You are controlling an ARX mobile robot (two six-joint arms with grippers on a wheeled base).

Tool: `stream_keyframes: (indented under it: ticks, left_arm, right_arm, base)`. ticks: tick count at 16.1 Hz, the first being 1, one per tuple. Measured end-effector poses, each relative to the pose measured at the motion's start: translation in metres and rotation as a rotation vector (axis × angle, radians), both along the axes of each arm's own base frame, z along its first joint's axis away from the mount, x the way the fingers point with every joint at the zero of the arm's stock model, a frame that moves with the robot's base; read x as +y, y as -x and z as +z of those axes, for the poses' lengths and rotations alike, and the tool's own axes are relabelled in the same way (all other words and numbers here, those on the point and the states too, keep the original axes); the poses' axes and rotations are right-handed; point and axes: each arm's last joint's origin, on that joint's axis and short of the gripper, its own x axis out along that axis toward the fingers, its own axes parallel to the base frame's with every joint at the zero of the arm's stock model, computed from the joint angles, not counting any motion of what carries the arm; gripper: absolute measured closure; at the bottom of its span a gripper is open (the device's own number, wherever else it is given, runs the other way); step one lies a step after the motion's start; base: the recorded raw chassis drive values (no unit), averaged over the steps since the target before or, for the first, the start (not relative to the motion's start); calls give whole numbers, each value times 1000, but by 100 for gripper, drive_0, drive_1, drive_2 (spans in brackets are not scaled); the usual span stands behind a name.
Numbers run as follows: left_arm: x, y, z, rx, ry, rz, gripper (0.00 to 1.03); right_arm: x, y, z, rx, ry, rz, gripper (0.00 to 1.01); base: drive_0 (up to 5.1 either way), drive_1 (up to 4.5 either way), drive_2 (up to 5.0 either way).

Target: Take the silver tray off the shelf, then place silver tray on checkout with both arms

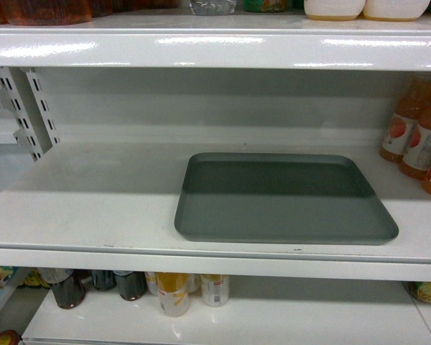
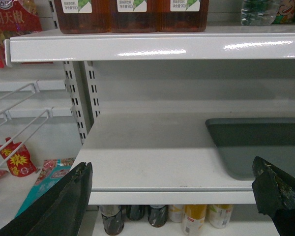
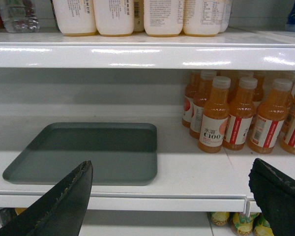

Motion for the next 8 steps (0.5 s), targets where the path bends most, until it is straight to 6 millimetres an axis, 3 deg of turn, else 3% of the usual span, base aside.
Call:
stream_keyframes:
  ticks: [8]
  left_arm:
    - [0, 0, 0, 0, 0, 0, 5]
  right_arm:
    - [0, 0, 0, 0, 0, 0, 3]
  base:
    - [0, 0, 0]
